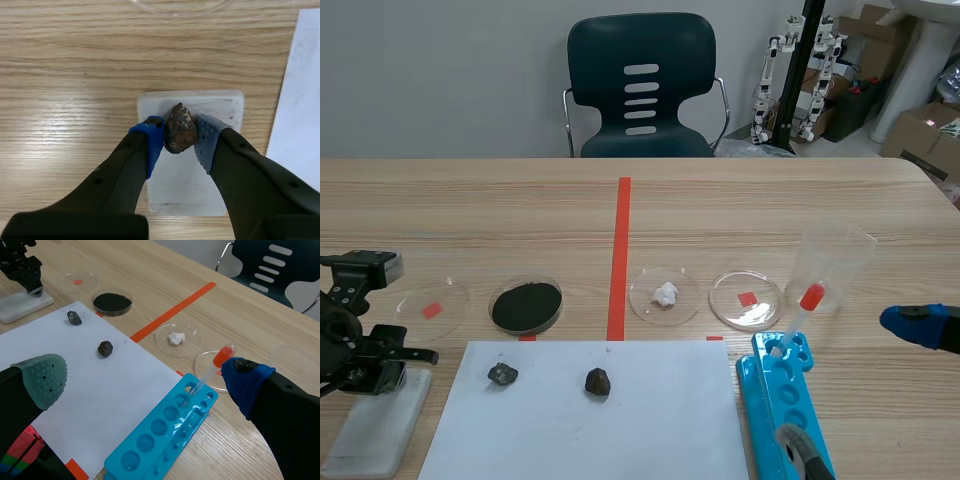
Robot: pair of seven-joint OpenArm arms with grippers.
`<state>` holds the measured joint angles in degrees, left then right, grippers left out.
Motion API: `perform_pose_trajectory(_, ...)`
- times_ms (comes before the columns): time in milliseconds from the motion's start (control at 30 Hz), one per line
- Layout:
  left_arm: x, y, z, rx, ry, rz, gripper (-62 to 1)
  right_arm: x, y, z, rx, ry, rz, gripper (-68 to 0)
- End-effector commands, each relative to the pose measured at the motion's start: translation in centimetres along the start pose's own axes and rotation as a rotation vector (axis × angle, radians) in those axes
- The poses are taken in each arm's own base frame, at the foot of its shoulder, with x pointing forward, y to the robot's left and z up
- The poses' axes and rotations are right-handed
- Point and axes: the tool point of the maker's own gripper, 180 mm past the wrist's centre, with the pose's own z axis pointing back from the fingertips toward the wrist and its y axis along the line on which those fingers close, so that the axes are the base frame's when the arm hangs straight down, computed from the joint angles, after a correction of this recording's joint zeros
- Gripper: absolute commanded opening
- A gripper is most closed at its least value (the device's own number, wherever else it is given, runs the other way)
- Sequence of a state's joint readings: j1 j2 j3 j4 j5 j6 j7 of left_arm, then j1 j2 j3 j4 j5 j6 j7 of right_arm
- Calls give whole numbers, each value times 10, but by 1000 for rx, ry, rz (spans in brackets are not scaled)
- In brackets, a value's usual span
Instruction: Rub the mineral on the streak plate
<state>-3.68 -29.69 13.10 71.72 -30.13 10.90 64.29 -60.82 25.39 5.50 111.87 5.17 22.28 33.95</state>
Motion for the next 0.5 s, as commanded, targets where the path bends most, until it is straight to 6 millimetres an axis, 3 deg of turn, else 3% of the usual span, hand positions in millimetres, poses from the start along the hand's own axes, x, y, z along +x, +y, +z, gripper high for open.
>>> perform_pose_trajectory(0, 1, 10, 2, 38, -1, -6, -519, 8, -1, -1, -3, -30, -3, -22)
perform_pose_trajectory(167, 1, 9, 2, 37, -2, -6, -519, 8, -1, -1, -3, -30, -3, -22)
perform_pose_trajectory(333, 4, -17, 3, -111, -20, 32, -519, 8, -1, -1, -3, -30, -3, -22)
perform_pose_trajectory(467, 4, -24, 3, -148, -19, 31, -519, 8, -1, -1, -3, -30, -3, -22)
